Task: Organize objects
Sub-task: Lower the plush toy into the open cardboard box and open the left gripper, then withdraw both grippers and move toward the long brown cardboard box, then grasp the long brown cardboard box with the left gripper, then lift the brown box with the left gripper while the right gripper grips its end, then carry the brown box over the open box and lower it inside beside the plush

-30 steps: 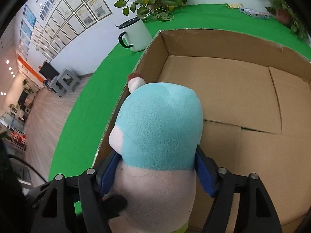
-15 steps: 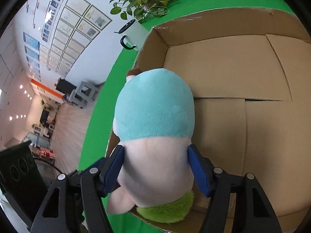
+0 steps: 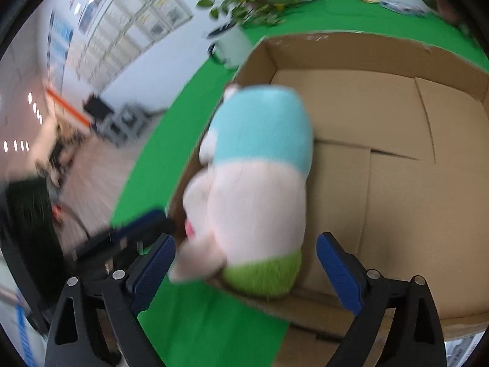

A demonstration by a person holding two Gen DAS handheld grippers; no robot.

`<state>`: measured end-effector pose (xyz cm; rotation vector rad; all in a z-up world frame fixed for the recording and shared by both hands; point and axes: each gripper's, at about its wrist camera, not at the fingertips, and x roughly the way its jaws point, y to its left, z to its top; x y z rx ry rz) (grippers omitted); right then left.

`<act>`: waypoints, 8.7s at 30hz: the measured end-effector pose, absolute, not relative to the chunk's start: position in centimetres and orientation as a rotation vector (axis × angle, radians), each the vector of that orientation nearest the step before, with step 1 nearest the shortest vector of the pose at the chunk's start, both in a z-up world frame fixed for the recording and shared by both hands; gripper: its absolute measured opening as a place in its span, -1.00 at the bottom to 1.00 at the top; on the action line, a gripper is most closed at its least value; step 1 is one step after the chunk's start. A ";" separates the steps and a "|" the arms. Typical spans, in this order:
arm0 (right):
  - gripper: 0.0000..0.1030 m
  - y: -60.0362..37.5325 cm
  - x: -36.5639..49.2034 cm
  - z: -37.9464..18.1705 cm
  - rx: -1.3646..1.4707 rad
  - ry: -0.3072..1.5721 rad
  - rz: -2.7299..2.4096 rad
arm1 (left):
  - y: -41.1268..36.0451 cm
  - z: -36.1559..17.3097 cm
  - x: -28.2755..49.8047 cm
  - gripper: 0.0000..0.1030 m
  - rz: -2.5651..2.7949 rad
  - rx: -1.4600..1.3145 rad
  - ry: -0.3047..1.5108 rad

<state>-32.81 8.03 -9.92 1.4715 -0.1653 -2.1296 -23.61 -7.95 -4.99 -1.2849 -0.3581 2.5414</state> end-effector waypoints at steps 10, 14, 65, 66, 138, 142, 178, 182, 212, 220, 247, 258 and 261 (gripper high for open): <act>0.03 6.0 -32.6 -10.6 1.495 -0.124 -2.135 | -7.7 -5.3 -23.4 -0.71 2.528 -1.281 -0.324; 0.13 5.5 -32.5 -10.7 1.490 -0.087 -2.140 | -7.7 -5.2 -23.3 -0.71 2.530 -1.279 -0.311; 0.99 27.8 -2.4 -0.2 0.932 0.004 -2.858 | 2.8 3.7 -1.9 0.69 2.730 -0.689 -0.076; 0.99 27.9 -2.0 -0.4 0.930 0.000 -2.855 | 2.8 3.6 -1.9 0.69 2.724 -0.696 -0.081; 0.99 22.7 -1.6 -10.0 1.175 -0.284 -2.154 | -0.8 -7.6 -2.8 0.24 2.256 -1.273 -0.511; 0.99 23.6 -1.0 -8.9 1.130 -0.238 -2.202 | 0.3 -5.3 -2.1 0.13 2.281 -1.186 -0.426; 0.17 28.0 1.1 -9.2 1.136 -0.030 -2.513 | 1.8 -9.6 -2.4 0.13 2.115 -1.247 -0.481; 0.16 30.1 -0.1 -9.5 1.188 -0.355 -2.404 | 0.7 -10.0 -2.0 0.13 2.110 -1.261 -0.519; 0.10 25.8 0.6 -9.8 1.155 -0.234 -2.428 | 0.0 -9.9 -3.1 -0.14 2.239 -1.280 -0.421; -0.34 24.6 -2.5 -10.4 1.299 -0.195 -2.516 | 1.9 -10.5 -4.7 -0.57 2.230 -1.333 -0.316; -0.77 24.0 -1.4 -5.5 1.052 -0.120 -2.681 | 3.7 -3.5 -2.2 -0.66 2.448 -1.134 -0.164; -0.79 24.4 -7.2 7.5 0.683 -0.089 -2.842 | 5.8 11.2 -9.2 -0.66 2.554 -0.732 -0.003; -0.79 24.0 -9.9 11.4 0.633 -0.073 -2.857 | 6.4 14.9 -11.7 -0.66 2.575 -0.686 0.033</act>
